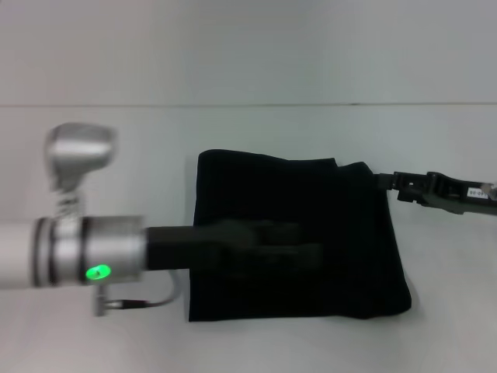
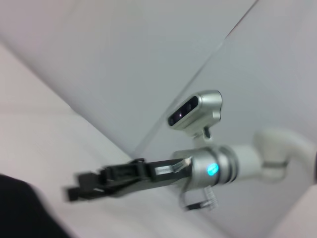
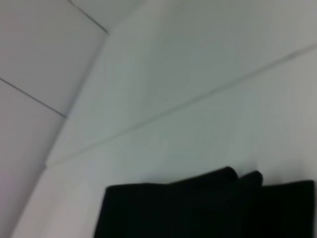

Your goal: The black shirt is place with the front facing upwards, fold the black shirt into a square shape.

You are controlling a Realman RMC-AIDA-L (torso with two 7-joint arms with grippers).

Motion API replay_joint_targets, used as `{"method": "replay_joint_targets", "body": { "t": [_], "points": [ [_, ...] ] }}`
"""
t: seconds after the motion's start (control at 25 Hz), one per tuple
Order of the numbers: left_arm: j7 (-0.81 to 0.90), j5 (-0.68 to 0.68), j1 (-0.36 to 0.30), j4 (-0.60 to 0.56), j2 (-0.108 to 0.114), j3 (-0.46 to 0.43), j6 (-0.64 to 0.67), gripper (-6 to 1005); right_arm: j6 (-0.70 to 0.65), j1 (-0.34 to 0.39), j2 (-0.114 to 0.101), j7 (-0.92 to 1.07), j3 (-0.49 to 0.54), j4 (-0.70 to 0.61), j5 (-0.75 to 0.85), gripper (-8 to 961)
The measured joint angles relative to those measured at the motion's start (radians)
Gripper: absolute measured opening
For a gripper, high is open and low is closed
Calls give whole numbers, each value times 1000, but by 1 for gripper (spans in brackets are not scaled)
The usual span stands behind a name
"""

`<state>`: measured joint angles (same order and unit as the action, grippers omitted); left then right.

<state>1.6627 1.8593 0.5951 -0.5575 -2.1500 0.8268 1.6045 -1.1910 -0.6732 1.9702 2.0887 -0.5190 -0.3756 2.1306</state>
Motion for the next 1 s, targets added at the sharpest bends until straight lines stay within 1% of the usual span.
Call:
{"method": "replay_joint_targets", "body": {
  "t": [0.04,0.08,0.12,0.2,0.36,0.48,0.56,0.64,0.72,0.76,1.0],
  "points": [
    [0,0,0,0,0,0,0,717,19,-18,-6,48,-19,-1,23,624],
    [-43,-3,-29,-25,1,-6,4,758,35,-35,-10,89,-35,-2,45,623],
    [-89,-6,-65,-58,3,-19,7,778,48,-48,-11,116,-48,-4,62,622],
    [-153,-8,-111,-89,7,-50,17,817,73,-71,-8,154,-64,-6,89,621],
    [-265,-11,-164,-88,24,-109,53,895,125,-109,9,185,-94,2,101,617],
    [-338,-17,-191,-85,29,-165,80,954,161,-126,34,187,-110,2,102,615],
    [-365,-18,-200,-85,29,-202,94,953,178,-133,50,179,-118,-9,102,613],
    [-374,-19,-206,-85,31,-218,99,952,187,-135,65,156,-125,-28,100,611],
    [-376,-20,-209,-84,32,-221,99,951,191,-136,74,134,-129,-41,97,610],
    [-376,-20,-209,-81,34,-221,99,951,191,-138,77,129,-130,-45,97,609],
    [-376,-20,-210,-72,36,-222,99,951,206,-147,78,130,-130,-44,97,496]
  ]
}}
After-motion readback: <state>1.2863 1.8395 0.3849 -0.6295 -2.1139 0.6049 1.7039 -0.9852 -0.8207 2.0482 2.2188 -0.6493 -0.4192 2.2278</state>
